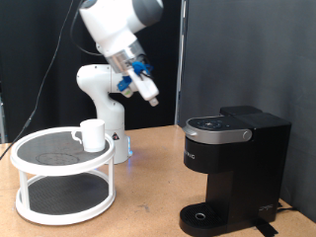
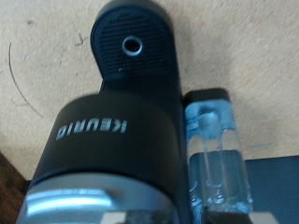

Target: Make a cup of coffee with the keurig machine

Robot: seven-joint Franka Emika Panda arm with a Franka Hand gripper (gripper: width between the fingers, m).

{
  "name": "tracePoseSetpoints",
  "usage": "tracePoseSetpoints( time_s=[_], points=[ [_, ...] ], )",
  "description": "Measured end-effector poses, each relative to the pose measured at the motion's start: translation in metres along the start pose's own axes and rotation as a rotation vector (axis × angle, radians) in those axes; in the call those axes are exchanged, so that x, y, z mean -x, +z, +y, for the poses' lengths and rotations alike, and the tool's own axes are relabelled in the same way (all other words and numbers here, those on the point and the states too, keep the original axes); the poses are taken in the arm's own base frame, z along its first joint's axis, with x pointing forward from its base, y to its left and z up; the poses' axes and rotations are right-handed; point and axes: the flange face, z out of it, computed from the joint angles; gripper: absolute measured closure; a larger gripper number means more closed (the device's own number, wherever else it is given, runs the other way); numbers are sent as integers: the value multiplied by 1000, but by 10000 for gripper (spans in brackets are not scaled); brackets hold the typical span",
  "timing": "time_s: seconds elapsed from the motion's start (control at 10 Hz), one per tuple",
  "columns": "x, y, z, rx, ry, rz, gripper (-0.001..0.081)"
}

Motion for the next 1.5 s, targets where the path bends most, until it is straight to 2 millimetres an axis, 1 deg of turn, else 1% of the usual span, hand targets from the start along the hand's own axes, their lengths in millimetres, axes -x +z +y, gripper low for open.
tracePoseSetpoints(
  time_s=[0.2,0.3,0.4,0.6,0.7,1.0,1.4,1.5],
  points=[
    [-26,-19,-11,36,-53,31,806],
    [-36,-31,-16,52,-61,20,806],
    [-40,-38,-18,64,-67,14,806],
    [-42,-36,-18,75,-80,17,806],
    [-50,-38,-18,99,-106,15,806],
    [-92,-58,-21,162,-156,47,806],
    [-145,-90,-30,161,-198,7,806],
    [-152,-95,-29,160,-208,-4,806]
  ],
)
